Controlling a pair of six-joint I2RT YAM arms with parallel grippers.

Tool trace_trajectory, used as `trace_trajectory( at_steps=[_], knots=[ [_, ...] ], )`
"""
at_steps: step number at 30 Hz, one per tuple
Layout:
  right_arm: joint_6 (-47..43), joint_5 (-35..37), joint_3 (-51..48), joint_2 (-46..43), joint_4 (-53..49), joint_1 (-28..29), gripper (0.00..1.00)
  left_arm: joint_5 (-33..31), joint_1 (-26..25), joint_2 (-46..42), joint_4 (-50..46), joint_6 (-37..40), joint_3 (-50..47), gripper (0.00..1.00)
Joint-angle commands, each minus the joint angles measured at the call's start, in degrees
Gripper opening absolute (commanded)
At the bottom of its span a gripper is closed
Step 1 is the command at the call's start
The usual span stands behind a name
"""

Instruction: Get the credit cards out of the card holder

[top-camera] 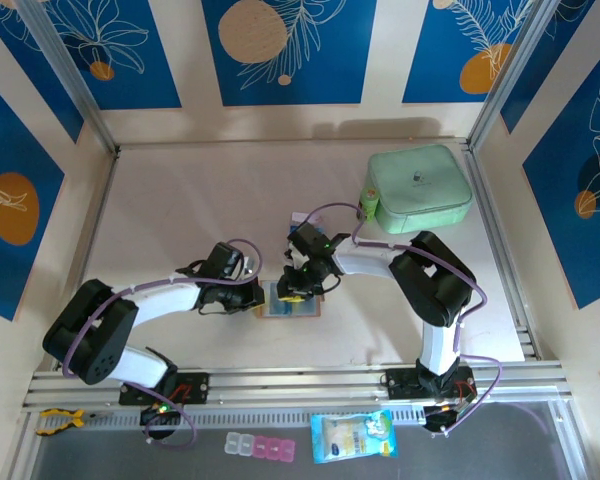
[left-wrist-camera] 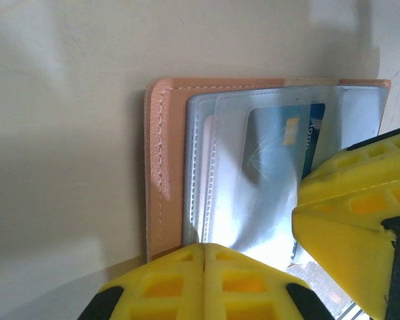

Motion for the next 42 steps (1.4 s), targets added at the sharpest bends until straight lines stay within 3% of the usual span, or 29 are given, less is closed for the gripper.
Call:
trace_trajectory(
  at_steps=[1, 26, 42],
  knots=[
    [-1.7, 3.0, 1.2, -0.8, -4.9, 0.3, 0.26, -0.8, 0.5, 0.3, -2.7, 1.0, 0.4, 0.04],
    [-3.6, 3.3, 1.0, -5.0, -4.9, 0.5, 0.26, 0.5, 0.4, -3.5, -5.2, 0.9, 3.5, 0.03],
    [-1.5, 2.5, -2.6, -6.8, -3.5, -0.9, 0.26, 2.0, -2.6, 3.1, -1.7, 0.6, 6.0, 0.02]
  ],
)
